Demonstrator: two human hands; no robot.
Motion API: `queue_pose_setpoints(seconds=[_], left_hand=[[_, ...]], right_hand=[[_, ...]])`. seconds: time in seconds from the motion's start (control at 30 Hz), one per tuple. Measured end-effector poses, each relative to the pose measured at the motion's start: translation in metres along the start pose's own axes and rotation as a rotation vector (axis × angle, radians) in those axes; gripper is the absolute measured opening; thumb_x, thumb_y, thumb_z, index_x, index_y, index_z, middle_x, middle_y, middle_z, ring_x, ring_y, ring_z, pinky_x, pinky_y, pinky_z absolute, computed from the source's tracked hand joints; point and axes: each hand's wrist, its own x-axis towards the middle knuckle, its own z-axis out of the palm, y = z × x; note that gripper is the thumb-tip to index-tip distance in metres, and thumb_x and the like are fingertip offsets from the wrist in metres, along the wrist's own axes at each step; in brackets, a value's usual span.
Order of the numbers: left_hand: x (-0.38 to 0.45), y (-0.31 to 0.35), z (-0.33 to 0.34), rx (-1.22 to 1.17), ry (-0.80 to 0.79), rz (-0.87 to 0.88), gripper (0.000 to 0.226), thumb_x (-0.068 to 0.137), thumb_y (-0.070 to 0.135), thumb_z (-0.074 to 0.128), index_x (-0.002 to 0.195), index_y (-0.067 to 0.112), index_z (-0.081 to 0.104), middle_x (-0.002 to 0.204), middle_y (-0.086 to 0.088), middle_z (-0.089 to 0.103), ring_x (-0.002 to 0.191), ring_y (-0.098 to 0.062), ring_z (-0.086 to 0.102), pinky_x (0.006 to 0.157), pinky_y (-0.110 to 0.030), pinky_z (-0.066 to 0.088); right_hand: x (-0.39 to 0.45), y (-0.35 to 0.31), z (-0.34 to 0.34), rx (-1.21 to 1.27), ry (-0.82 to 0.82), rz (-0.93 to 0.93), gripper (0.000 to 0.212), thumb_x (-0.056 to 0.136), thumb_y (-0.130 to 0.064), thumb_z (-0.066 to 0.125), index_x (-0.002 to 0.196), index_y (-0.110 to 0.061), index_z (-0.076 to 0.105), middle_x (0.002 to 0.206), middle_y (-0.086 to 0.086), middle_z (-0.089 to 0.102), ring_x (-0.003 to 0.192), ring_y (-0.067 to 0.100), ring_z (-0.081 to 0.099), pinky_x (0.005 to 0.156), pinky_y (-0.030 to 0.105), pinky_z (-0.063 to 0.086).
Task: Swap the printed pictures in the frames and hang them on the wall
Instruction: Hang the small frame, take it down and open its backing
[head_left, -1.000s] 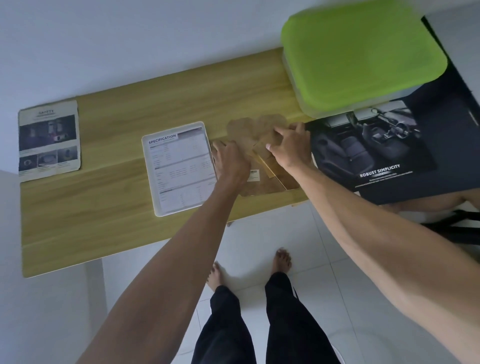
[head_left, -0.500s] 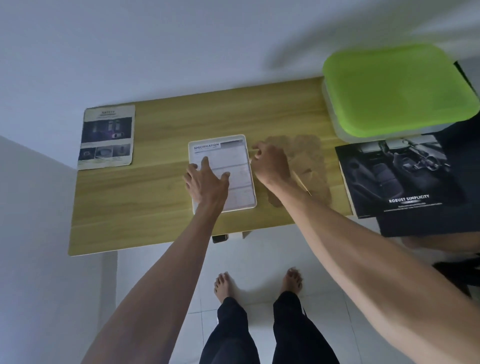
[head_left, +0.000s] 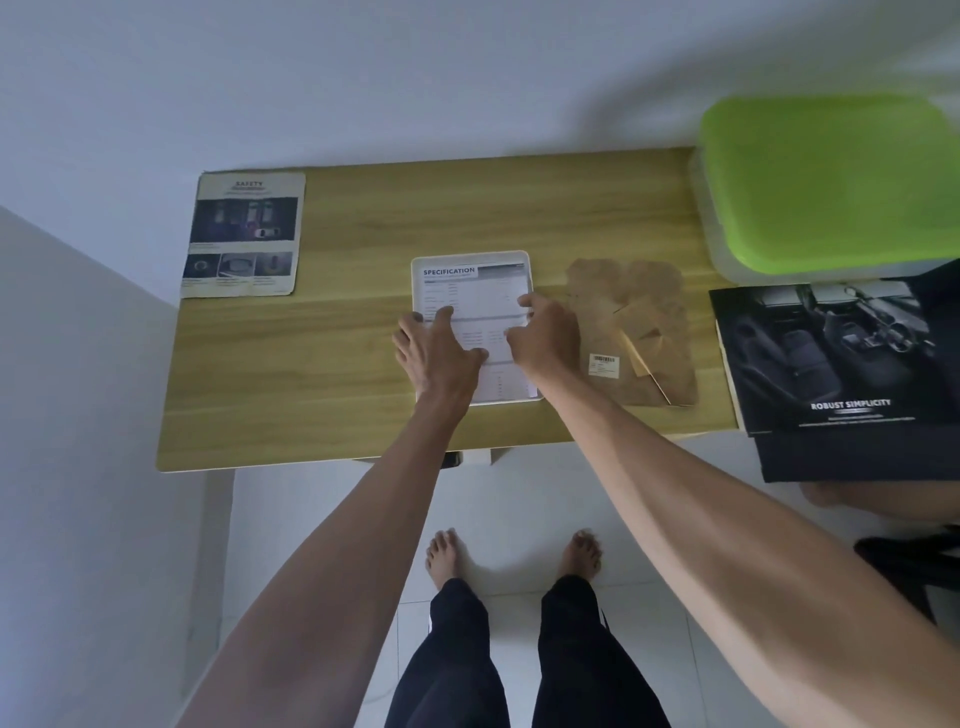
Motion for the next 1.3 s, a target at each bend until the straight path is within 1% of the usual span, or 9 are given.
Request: queue_pose_setpoints(seconds=[0.17,0.37,0.47,0.6,0.67,0.83,1.0,1.13,1.3], left_hand=[[0.003,-0.002,0.001,-0.057,0.024,-0.022,0.067,0.071,0.03,0.086,0.132,0.024,0.058,0.134,-0.01,0.038,0.122,-0.031,0.037,0.106,-0.039,0.034],[0.005,-0.005,-0.002,-0.194,0.106,-0.034,0.045,0.08,0.001,0.068,0.121,0.018,0.068,0.12,-0.007,0.043,0.107,-0.026,0.043,0.098,-0.033,0.039],[0.005,-0.003,-0.008,-0.296,0.139,-0.012,0.044,0.081,-0.014,0.054,0.113,0.011,0.072,0.11,-0.007,0.045,0.094,-0.022,0.048,0.085,-0.029,0.046],[0.007,0.001,-0.015,-0.377,0.208,0.01,0.045,0.08,-0.017,0.054,0.11,0.009,0.075,0.112,-0.013,0.06,0.094,-0.027,0.059,0.087,-0.032,0.05],[0.009,0.004,-0.02,-0.408,0.208,0.025,0.044,0.08,-0.015,0.054,0.111,0.009,0.075,0.111,-0.014,0.067,0.092,-0.027,0.063,0.085,-0.032,0.052],[0.004,0.033,-0.018,-0.494,0.094,0.061,0.05,0.082,-0.012,0.052,0.121,0.012,0.071,0.093,0.007,0.066,0.063,-0.003,0.054,0.057,-0.009,0.047],[-0.014,0.08,0.017,-0.524,-0.023,0.156,0.051,0.083,-0.01,0.058,0.128,0.013,0.067,0.109,0.002,0.067,0.071,0.001,0.058,0.062,-0.004,0.048],[-0.041,0.122,0.054,-0.541,-0.166,0.196,0.052,0.081,-0.007,0.062,0.128,0.014,0.066,0.101,-0.001,0.07,0.072,-0.002,0.06,0.069,-0.015,0.055],[-0.083,0.17,0.106,-0.525,-0.308,0.249,0.051,0.082,-0.007,0.065,0.13,0.01,0.064,0.094,0.0,0.066,0.069,0.001,0.059,0.061,-0.006,0.051]], right_hand=[[0.005,0.001,0.001,0.128,0.018,0.008,0.044,0.082,0.003,0.068,0.117,-0.023,0.068,0.093,0.002,0.063,0.097,0.024,0.062,0.085,0.035,0.053],[0.008,0.001,-0.002,0.233,-0.012,0.033,0.051,0.084,0.009,0.051,0.124,-0.016,0.07,0.093,0.002,0.065,0.085,0.017,0.06,0.073,0.024,0.046],[0.008,0.0,-0.006,0.256,0.001,0.039,0.056,0.083,0.01,0.047,0.128,-0.017,0.069,0.091,-0.002,0.06,0.084,0.015,0.057,0.073,0.023,0.045],[0.007,-0.001,-0.015,0.304,0.026,0.041,0.062,0.08,0.013,0.043,0.128,-0.017,0.069,0.094,-0.001,0.063,0.083,0.017,0.06,0.072,0.026,0.049],[0.008,0.0,-0.022,0.331,0.043,0.028,0.062,0.08,0.013,0.044,0.128,-0.017,0.068,0.105,0.005,0.069,0.095,0.02,0.065,0.082,0.031,0.057],[0.012,0.015,-0.049,0.351,0.1,0.037,0.064,0.08,0.013,0.041,0.132,-0.016,0.065,0.123,0.007,0.068,0.112,0.025,0.063,0.096,0.039,0.055],[0.015,0.057,-0.095,0.34,0.197,0.118,0.062,0.085,0.015,0.042,0.136,-0.014,0.061,0.137,0.002,0.061,0.124,0.016,0.056,0.101,0.023,0.047],[0.018,0.11,-0.137,0.318,0.269,0.195,0.061,0.083,0.011,0.042,0.135,-0.015,0.061,0.138,0.002,0.061,0.128,0.019,0.055,0.102,0.027,0.046],[0.02,0.182,-0.188,0.255,0.33,0.309,0.059,0.085,0.007,0.042,0.13,-0.021,0.065,0.129,0.0,0.066,0.111,0.016,0.06,0.092,0.023,0.043]])
